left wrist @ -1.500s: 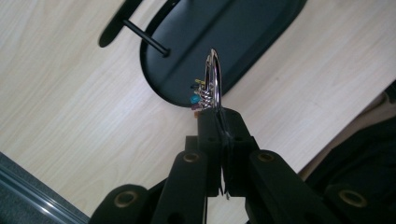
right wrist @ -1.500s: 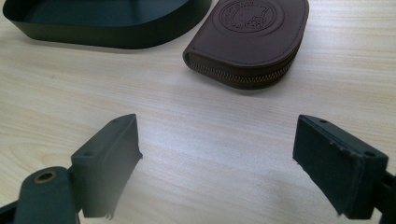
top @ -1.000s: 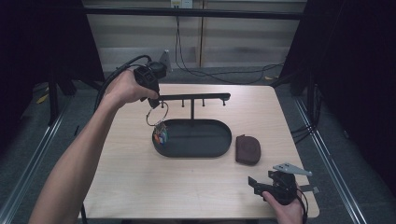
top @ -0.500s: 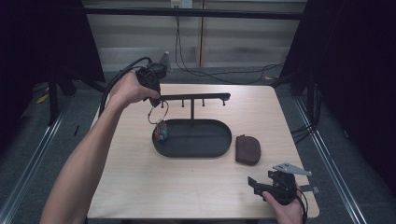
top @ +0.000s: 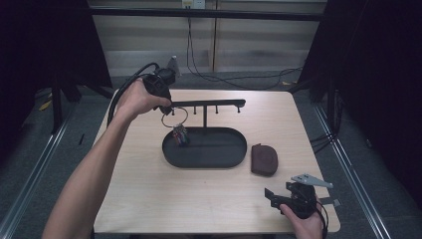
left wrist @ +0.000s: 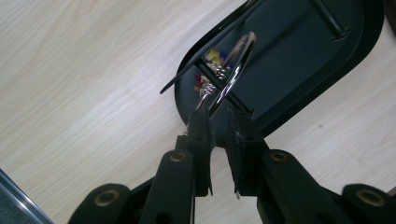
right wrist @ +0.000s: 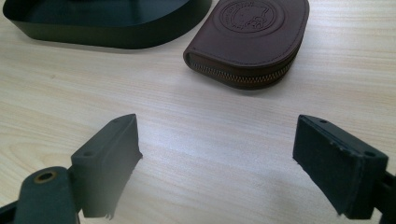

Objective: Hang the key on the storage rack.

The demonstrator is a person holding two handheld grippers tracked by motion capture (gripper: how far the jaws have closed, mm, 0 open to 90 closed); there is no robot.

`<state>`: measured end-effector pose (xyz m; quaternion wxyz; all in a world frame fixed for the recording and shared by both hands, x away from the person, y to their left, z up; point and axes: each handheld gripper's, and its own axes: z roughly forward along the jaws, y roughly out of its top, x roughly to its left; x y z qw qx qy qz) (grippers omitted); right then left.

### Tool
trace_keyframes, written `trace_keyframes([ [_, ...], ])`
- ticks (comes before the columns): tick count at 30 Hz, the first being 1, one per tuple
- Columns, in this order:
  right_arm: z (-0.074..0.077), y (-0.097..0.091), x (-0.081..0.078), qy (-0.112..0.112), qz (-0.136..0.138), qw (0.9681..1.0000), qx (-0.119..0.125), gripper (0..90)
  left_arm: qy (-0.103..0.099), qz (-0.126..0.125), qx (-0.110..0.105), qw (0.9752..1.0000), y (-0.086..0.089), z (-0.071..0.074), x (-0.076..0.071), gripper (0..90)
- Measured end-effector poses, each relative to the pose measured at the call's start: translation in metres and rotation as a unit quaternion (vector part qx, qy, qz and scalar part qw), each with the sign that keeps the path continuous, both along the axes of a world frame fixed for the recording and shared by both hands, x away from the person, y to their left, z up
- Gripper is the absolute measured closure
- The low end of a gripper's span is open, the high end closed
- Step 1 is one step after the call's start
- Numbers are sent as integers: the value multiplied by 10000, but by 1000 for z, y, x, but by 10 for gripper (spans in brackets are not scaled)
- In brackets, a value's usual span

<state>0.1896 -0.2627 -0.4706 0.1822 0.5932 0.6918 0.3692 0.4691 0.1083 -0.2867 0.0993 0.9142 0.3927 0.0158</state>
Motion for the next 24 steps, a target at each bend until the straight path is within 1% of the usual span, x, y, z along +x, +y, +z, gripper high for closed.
trace_keyframes([
  [1, 0, 0, 0, 4, 3, 10000, 3, 150, 0, 0, 0, 10000, 0, 0, 0, 793],
  [2, 0, 0, 0, 2, 6, 10000, -3, 150, 34, 33, -156, 9999, 4, 3, -1, 783],
  [4, 0, 1, 0, 9, 16, 10000, -8, 150, 10, 69, -193, 9998, 6, 5, -2, 778],
  [5, 0, 1, 0, 4, 17, 10000, -7, 150, 57, 64, -304, 9995, 8, 5, -3, 771],
  [6, 0, 1, 0, -14, 10, 10000, -9, 150, 57, 64, -304, 9995, 8, 5, -3, 780],
  [7, 0, 1, 0, -25, 4, 10000, -4, 150, 107, 124, -465, 9988, 12, 7, -5, 794],
  [10, 0, 1, 1, -2, 5, 10000, -7, 150, 152, 119, -500, 9986, 17, 6, -8, 788],
  [13, 0, 1, 1, 11, 11, 10000, -15, 150, 152, 121, -541, 9983, 20, 5, -11, 773],
  [14, 0, 1, 1, 11, 11, 10000, -15, 150, 168, 152, -570, 9981, 22, 5, -11, 773],
  [15, 0, 1, 2, 25, -12, 10000, -8, 150, 181, 165, -665, 9975, 25, 4, -13, 764],
  [16, -1, 1, 2, 24, -16, 10000, -6, 150, 181, 165, -665, 9975, 25, 4, -13, 757],
  [17, -1, 1, 2, 27, -17, 10000, -8, 150, 131, 176, -751, 9969, 29, 4, -16, 744],
  [18, -1, 1, 2, 26, -18, 10000, -13, 150, 104, 169, -772, 9968, 29, 4, -19, 739],
  [20, -1, 1, 2, 19, -10, 10000, -27, 150, 111, 103, -879, 9960, 31, 4, -24, 718],
  [22, -1, 2, 2, 31, -6, 10000, -24, 150, 54, 124, -893, 9959, 32, 2, -31, 701],
  [23, -1, 2, 2, 31, -6, 10000, -24, 150, 54, 124, -893, 9959, 32, 2, -31, 695],
  [24, -1, 1, 1, 28, -24, 10000, -26, 150, 15, 86, -960, 9953, 34, 1, -36, 686],
])
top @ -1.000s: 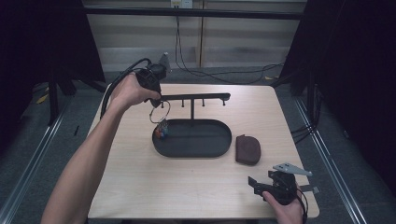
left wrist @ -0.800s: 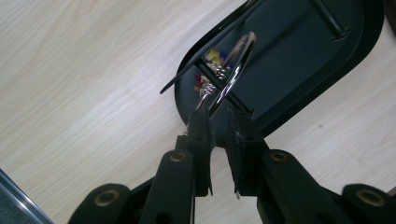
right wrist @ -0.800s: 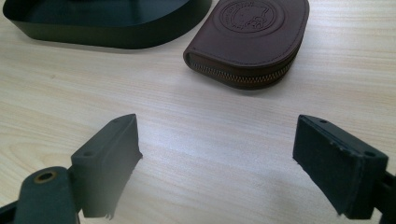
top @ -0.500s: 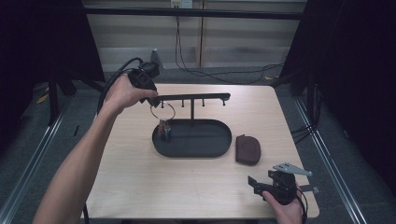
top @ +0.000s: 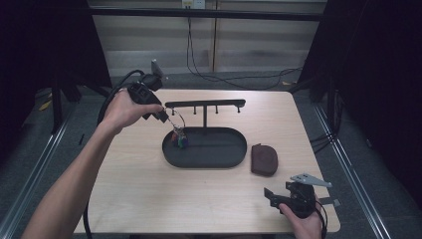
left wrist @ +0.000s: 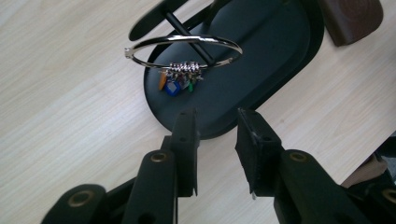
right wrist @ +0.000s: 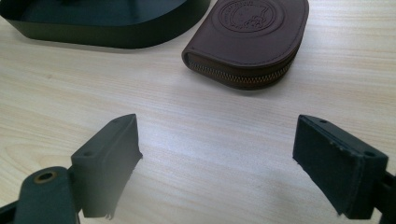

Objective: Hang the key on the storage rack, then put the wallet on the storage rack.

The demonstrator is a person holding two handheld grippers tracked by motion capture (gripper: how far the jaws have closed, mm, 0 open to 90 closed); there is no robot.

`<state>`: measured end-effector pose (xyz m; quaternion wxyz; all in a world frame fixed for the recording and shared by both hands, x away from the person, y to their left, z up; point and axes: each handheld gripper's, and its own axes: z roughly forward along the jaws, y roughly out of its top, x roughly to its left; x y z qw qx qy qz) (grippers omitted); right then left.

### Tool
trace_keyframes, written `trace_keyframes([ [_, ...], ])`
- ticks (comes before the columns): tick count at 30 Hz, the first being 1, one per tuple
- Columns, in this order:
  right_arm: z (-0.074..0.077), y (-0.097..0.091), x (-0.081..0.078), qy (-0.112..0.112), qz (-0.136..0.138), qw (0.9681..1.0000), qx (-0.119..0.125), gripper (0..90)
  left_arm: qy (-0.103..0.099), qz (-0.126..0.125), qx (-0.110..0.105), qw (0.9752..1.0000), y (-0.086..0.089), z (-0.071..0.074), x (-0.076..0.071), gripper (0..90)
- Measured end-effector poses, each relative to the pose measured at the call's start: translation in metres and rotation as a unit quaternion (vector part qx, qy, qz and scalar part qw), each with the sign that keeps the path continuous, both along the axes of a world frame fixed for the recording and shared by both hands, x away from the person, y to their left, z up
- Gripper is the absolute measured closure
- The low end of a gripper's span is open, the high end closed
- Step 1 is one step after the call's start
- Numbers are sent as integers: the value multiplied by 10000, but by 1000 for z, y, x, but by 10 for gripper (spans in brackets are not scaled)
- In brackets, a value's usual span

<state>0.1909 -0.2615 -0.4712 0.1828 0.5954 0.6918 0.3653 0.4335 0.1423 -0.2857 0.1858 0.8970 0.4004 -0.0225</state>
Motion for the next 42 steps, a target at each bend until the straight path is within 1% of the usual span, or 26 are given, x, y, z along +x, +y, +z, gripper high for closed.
trace_keyframes([
  [4, 0, -1, 0, -7, -17, 10000, 2, 150, -75, 11, -197, 9998, 5, -2, -5, 635],
  [6, 0, 0, 1, 5, -9, 10000, -7, 150, -156, -118, -340, 9992, 9, -6, -11, 568],
  [7, 0, 0, 1, 12, -10, 10000, -9, 150, -159, -198, -354, 9991, 10, -9, -13, 526],
  [8, -1, 0, 2, 22, -6, 10000, -8, 150, -159, -198, -354, 9991, 10, -9, -13, 496],
  [9, -1, 0, 2, 22, -6, 10000, -8, 150, -174, -213, -356, 9990, 11, -11, -15, 496],
  [10, -1, 0, 2, 28, -13, 10000, -9, 150, -214, -171, -364, 9990, 12, -13, -18, 462],
  [11, -1, 0, 2, 28, -10, 10000, -14, 150, -251, -206, -412, 9986, 14, -18, -23, 444],
  [14, 0, 0, 1, 25, -2, 10000, -28, 150, -291, -209, -394, 9986, 17, -22, -27, 429],
  [15, 0, 0, 0, 8, -3, 10000, -35, 150, -368, -237, -464, 9980, 19, -24, -30, 402],
  [17, 0, -1, 0, -4, -17, 10000, -30, 150, -440, -157, -562, 9973, 22, -28, -33, 386],
  [18, 0, -1, 0, 4, -23, 10000, -27, 150, -425, -187, -509, 9976, 22, -33, -37, 345],
  [19, 0, -1, 0, 4, -23, 10000, -27, 150, -425, -187, -509, 9976, 22, -33, -37, 343],
  [20, 0, 0, 0, 18, -17, 10000, -23, 150, -467, -189, -551, 9972, 23, -35, -39, 343],
  [22, -1, -1, 1, 16, -21, 10000, -23, 150, -560, -121, -758, 9955, 28, -37, -43, 303],
  [23, -1, -1, 1, 18, -28, 10000, -21, 150, -580, -128, -814, 9949, 29, -38, -44, 294],
  [24, -1, -1, 1, 18, -28, 10000, -21, 150, -605, -161, -827, 9946, 31, -40, -46, 294],
  [26, 0, -1, 0, 12, -36, 10000, -19, 150, -621, -179, -881, 9940, 35, -44, -51, 255],
  [28, 0, -1, 0, 11, -38, 10000, -17, 150, -704, -79, -993, 9925, 43, -51, -58, 246],
  [29, 0, -1, 0, 11, -38, 10000, -17, 150, -704, -79, -993, 9925, 43, -51, -58, 252],
  [31, 0, -1, 0, 19, -29, 10000, -25, 150, -712, -10, -1060, 9918, 49, -61, -65, 244],
  [32, 0, -1, 0, 19, -29, 10000, -25, 150, -712, -10, -1060, 9918, 49, -61, -65, 243],
  [36, -1, -1, 0, 24, -18, 10000, -11, 149, -660, -34, -1314, 9891, 56, -75, -72, 214],
  [37, -1, -1, 0, 24, -18, 10000, -11, 149, -654, -42, -1332, 9889, 57, -77, -74, 214],
  [38, -1, -1, 0, 18, -7, 10000, -5, 149, -655, -16, -1415, 9878, 58, -83, -77, 208],
  [40, -1, 0, 1, 19, 19, 10000, 0, 146, -657, -27, -1485, 9867, 59, -89, -81, 202],
  [42, -1, 0, 0, 18, 37, 10000, 11, 146, -706, -44, -1520, 9858, 61, -97, -90, 191],
])
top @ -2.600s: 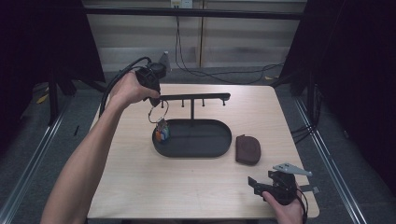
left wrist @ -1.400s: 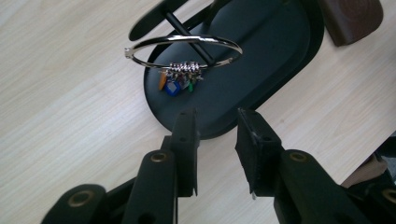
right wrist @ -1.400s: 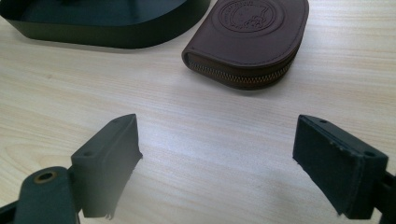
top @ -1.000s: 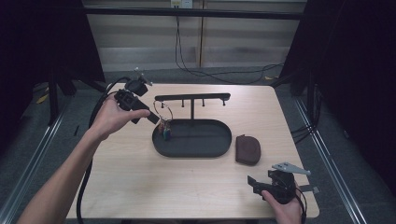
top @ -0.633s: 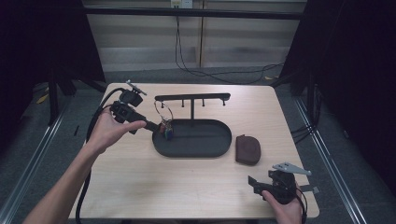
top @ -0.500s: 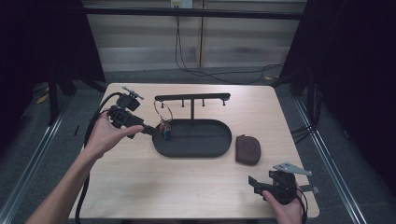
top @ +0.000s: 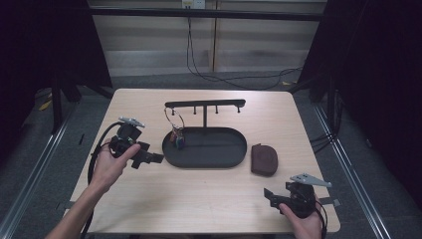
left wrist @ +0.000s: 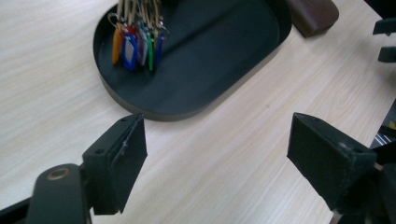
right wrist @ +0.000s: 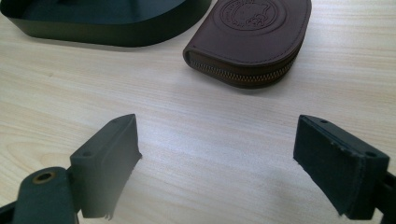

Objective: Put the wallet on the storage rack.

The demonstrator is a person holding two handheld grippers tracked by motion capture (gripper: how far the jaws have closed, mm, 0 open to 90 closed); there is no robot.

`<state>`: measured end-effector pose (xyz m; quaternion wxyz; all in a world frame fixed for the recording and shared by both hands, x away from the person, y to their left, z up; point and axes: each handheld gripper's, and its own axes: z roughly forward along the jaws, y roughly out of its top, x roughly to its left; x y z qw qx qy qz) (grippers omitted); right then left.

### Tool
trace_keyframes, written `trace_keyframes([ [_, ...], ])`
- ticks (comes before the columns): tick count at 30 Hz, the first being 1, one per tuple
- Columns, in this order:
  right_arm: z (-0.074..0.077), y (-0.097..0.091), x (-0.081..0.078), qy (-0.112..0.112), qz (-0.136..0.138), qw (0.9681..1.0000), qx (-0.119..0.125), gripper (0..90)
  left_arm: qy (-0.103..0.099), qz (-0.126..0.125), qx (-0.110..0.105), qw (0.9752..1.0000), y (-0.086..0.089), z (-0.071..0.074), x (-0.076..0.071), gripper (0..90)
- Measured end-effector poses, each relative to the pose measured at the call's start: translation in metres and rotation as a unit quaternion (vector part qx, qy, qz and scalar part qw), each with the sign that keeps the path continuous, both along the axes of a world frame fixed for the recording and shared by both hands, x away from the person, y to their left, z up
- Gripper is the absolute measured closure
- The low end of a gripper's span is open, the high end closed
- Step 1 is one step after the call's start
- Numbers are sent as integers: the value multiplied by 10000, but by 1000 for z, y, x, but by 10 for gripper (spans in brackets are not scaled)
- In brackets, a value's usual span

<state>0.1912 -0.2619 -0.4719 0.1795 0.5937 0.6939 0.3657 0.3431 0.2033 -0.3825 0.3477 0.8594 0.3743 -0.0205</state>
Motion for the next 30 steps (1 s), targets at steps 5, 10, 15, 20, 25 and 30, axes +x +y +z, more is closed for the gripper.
trace_keyframes([
  [5, 0, 0, 0, 15, 16, 10000, 29, 146, -263, -7, -187, 9995, 10, -9, -14, 190],
  [10, -1, -1, 2, 44, 79, 9999, 83, 148, -258, 249, -318, 9988, 24, -23, -23, 205],
  [15, -2, -1, 3, 71, 87, 9999, 92, 148, -374, 298, -470, 9977, 31, -39, -40, 194],
  [20, -2, 0, 4, 111, 120, 9998, 78, 168, -534, 374, -587, 9961, 37, -51, -57, 194],
  [25, -2, 0, 8, 201, 136, 9995, 183, 209, -507, 298, -693, 9959, 38, -66, -76, 193],
  [30, 1, 2, 10, 253, 127, 9993, 224, 227, -499, 326, -763, 9953, 42, -77, -92, 194],
])
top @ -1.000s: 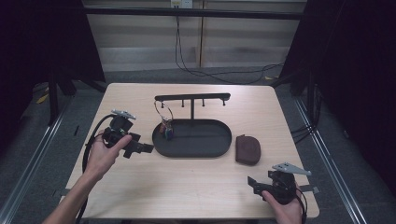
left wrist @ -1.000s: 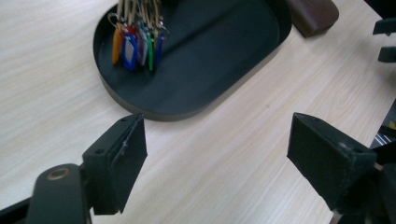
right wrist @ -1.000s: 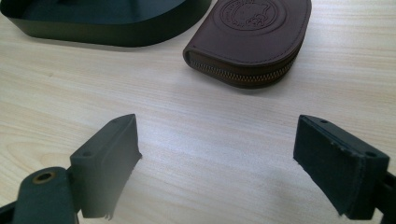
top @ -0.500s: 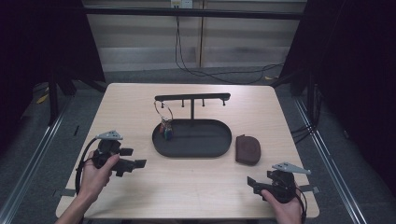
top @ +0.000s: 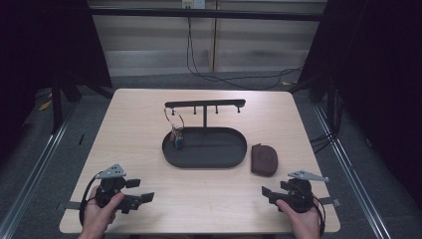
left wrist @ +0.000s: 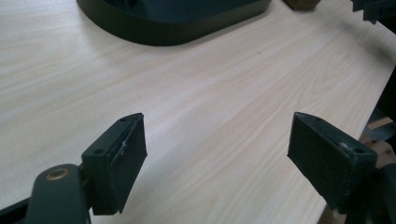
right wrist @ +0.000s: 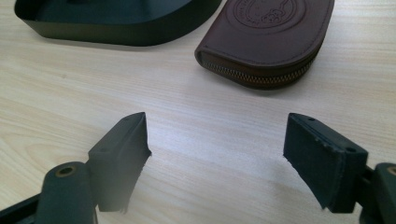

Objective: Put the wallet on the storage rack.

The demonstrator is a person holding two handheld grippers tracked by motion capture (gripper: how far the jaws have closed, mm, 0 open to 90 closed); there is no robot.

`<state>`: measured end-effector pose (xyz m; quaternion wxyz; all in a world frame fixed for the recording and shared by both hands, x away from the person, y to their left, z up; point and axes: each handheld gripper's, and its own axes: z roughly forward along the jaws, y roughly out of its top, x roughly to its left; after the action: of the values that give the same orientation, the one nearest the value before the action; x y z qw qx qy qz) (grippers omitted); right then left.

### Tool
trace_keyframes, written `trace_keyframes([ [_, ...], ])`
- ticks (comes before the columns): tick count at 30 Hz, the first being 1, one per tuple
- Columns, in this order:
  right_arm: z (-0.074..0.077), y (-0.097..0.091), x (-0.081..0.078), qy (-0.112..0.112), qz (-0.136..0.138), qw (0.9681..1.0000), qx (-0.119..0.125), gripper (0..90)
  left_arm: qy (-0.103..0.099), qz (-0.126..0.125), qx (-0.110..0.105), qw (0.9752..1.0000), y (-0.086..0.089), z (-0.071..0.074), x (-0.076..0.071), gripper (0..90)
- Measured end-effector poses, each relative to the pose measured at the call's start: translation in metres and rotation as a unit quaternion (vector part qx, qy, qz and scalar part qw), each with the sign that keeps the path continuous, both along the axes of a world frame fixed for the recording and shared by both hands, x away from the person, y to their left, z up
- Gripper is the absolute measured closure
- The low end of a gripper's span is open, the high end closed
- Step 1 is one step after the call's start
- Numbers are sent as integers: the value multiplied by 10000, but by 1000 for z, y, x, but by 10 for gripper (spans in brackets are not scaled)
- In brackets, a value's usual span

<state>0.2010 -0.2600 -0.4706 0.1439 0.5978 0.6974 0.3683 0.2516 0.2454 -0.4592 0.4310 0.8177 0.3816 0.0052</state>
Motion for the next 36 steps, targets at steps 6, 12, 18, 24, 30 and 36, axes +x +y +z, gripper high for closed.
trace_keyframes([
  [6, 6, 3, 5, 88, 78, 9999, -1, 247, 40, 72, -102, 9999, 5, -5, -11, 202],
  [12, 20, 5, 20, 165, 99, 9996, 206, 271, 94, -97, -17, 9999, 0, -7, -19, 207],
  [18, 30, 5, 38, 201, -24, 9997, 113, 291, -109, -47, 162, 9998, 1, -8, -19, 165],
  [24, 30, -1, 51, 386, -92, 9992, 18, 286, 30, -125, -13, 9999, 3, -11, -13, 160],
  [30, 42, -11, 66, 543, -147, 9984, 108, 255, 5, -231, 54, 9997, 0, -11, -14, 161],
  [36, 54, -13, 86, 641, -111, 9978, -124, 219, -39, -360, 15, 9993, -2, -8, -18, 162],
])
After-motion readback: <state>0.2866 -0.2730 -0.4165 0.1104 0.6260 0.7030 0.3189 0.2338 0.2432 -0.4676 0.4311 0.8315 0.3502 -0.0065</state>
